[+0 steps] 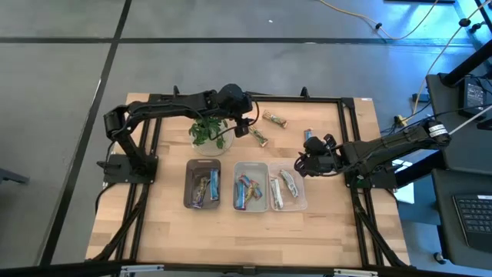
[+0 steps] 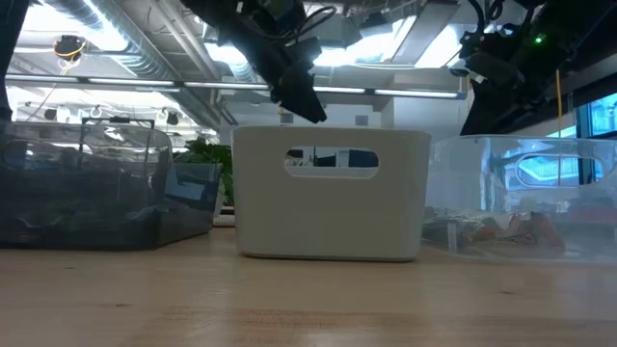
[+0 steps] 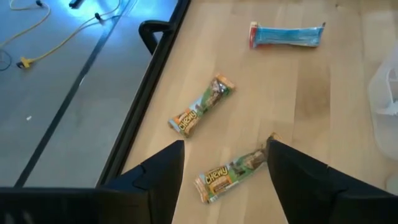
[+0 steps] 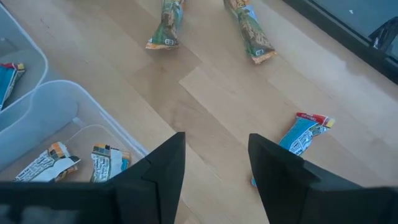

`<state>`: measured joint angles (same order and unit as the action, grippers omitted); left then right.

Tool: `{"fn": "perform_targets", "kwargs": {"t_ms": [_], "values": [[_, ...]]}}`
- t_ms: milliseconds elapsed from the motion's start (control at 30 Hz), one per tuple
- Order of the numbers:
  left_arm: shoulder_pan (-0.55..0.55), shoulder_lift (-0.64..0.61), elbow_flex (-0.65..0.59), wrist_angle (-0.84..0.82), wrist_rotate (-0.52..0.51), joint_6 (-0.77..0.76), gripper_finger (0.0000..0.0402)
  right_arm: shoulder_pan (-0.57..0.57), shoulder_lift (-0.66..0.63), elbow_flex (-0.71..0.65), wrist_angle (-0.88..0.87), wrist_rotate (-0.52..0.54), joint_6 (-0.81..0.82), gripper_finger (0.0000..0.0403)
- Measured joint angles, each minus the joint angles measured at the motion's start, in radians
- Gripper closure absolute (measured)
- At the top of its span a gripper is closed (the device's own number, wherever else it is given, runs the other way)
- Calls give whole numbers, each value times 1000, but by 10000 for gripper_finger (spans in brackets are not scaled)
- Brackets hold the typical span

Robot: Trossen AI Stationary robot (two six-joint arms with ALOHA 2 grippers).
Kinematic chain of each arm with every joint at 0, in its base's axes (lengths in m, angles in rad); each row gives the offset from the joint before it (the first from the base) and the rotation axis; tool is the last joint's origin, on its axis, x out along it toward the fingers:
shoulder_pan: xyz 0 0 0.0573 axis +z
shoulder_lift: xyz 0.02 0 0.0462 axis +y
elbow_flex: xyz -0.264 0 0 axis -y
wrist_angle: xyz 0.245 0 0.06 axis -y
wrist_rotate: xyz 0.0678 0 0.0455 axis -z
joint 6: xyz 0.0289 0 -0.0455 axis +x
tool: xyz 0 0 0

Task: Pick and place Granola Bars by type
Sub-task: Put the orange granola bar into the transparent bin

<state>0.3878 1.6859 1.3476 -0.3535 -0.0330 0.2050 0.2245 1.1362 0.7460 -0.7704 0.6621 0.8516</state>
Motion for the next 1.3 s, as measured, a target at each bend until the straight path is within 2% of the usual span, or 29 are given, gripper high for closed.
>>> {"fn": "perform_targets", "kwargs": {"t_ms": [1067, 1300], "values": [[-2, 0, 0, -132, 0, 0, 185, 0, 0, 0, 45, 43, -46, 224], [0, 0, 0, -135, 27, 88, 185, 0, 0, 0, 45, 44, -49, 224]]}}
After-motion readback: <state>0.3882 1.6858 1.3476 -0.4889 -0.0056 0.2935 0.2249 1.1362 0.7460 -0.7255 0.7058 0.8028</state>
